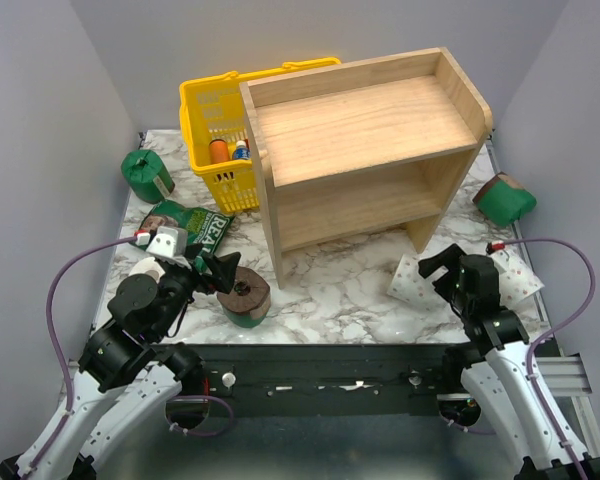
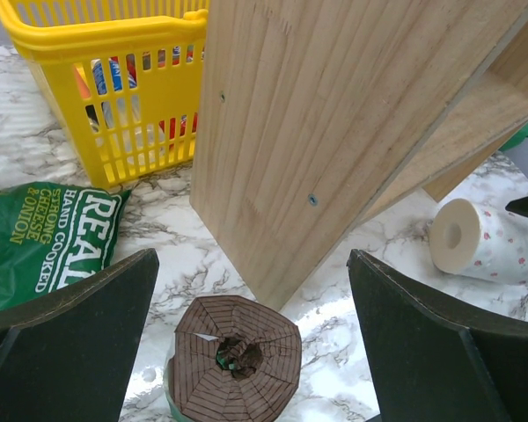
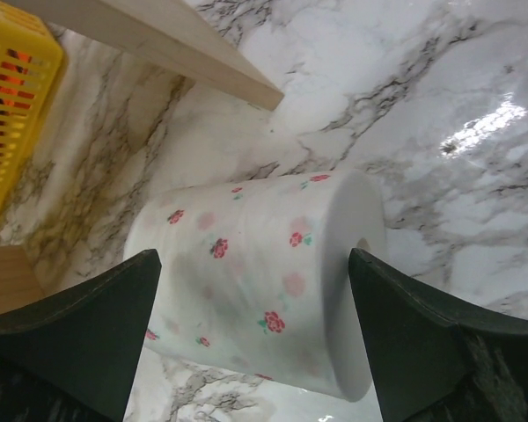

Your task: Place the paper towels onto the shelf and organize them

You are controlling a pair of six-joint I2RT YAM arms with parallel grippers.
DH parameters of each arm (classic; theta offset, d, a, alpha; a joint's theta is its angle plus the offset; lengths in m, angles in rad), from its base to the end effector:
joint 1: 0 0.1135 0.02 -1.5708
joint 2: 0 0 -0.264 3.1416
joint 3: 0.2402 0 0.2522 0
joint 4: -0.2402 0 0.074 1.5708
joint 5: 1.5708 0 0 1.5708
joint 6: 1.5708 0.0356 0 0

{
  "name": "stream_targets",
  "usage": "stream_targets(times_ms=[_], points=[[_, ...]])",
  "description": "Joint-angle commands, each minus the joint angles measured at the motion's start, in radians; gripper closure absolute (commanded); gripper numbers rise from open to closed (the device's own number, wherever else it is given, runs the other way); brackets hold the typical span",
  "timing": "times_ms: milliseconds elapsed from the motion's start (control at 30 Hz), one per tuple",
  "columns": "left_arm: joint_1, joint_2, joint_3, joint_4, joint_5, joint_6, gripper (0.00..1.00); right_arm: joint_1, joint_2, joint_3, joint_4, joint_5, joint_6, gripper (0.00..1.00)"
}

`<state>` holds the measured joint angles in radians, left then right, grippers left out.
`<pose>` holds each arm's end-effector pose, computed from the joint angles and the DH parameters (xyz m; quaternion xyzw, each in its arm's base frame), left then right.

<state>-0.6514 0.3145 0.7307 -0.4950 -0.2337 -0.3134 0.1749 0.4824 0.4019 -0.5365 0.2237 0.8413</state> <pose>0.0663 -0.0402 0.3405 0.0447 0.7323 -0.2369 0.6369 0.1233 0.0138 0.2132 0.3372 0.8176 0.1353 0.4468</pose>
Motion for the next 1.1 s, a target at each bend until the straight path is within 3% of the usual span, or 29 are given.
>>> stream_targets(times_ms=[0, 267, 433, 567, 800, 1067], points=[[-0.004, 0.014, -0.005, 0.019, 0.008, 0.011, 0.01, -0.005, -0.014, -0.049, 0.093, -0.090, 0.018, 0.06], [-0.004, 0.026, -0.005, 0.019, 0.010, 0.011, 0.01, -0.005, -0.091, -0.103, 0.130, -0.164, 0.028, 0.11], [-0.004, 0.029, -0.005, 0.019, 0.013, 0.010, 0.01, -0.005, -0.119, -0.127, 0.110, -0.218, 0.065, 0.04], [-0.004, 0.034, -0.005, 0.022, 0.017, 0.011, 0.01, -0.005, -0.125, -0.126, 0.060, -0.215, 0.079, 0.04], [-0.004, 0.037, -0.005, 0.019, 0.019, 0.011, 0.01, -0.005, -0.153, -0.150, 0.078, -0.211, 0.059, 0.22], [-0.004, 0.046, -0.004, 0.016, 0.013, 0.010, 0.01, -0.005, -0.274, -0.216, 0.202, -0.291, -0.010, 0.35]])
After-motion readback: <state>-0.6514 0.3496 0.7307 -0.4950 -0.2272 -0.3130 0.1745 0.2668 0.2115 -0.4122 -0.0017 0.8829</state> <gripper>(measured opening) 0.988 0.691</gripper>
